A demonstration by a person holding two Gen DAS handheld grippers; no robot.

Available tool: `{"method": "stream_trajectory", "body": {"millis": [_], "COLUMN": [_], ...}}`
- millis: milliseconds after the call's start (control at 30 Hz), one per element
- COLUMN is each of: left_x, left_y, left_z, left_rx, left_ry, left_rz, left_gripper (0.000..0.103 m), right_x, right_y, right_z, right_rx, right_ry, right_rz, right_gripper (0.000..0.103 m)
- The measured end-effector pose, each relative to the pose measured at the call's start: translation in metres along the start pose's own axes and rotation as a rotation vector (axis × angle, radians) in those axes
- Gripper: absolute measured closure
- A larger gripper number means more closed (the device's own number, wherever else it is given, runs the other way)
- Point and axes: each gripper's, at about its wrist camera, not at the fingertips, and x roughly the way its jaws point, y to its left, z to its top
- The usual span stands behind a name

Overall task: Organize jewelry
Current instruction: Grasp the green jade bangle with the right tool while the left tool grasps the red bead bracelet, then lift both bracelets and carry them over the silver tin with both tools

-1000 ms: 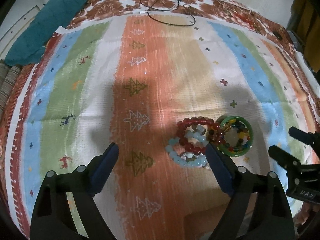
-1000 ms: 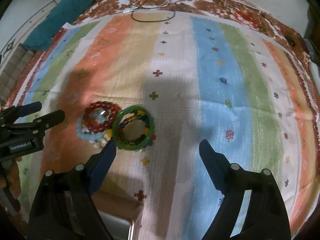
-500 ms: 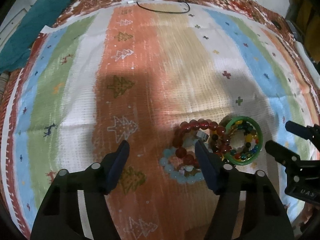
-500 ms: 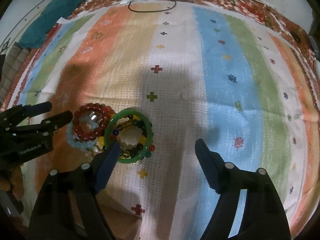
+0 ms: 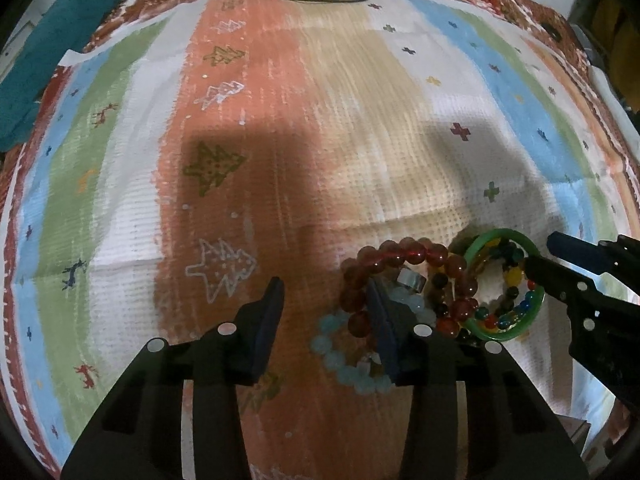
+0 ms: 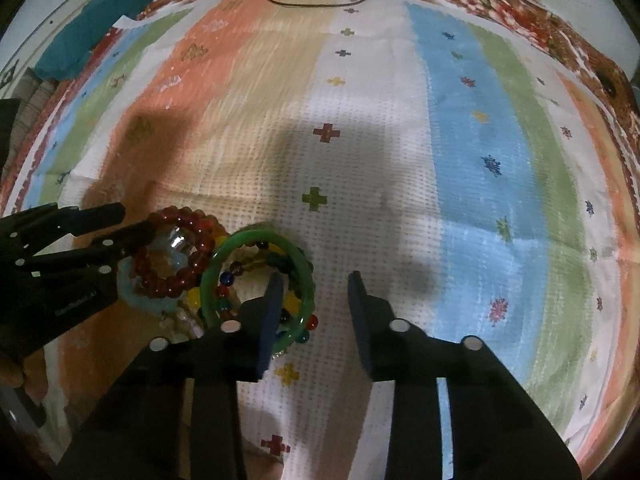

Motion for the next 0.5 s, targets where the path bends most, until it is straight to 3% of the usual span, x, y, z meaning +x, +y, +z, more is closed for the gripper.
{"method": "stream_trajectory", "body": {"millis": [233, 300, 500], "left_x": [0.005, 0.006, 0.008], "left_y": [-0.006, -0.007, -0.011], "left_z": [0.003, 0.004, 0.007], "left_rx": [0.028, 0.024, 0.033], "left_ry": [-0.006, -0.004, -0.008], "left_rz": [-0.035, -0.057, -0.047], "left_gripper": [0.081, 0.088, 0.09], "right_x": [0.008, 0.008, 0.008], "right_y": [0.003, 0.005, 0.003], "right_z": [0.0, -0.001, -0.001], "right_rx": [-0.022, -0.026, -0.025], "right_ry": [0.008, 0.005, 0.0], "right_rz": [0.009, 0.008, 0.014], "right_gripper": [0.093, 0.093, 0.094]}}
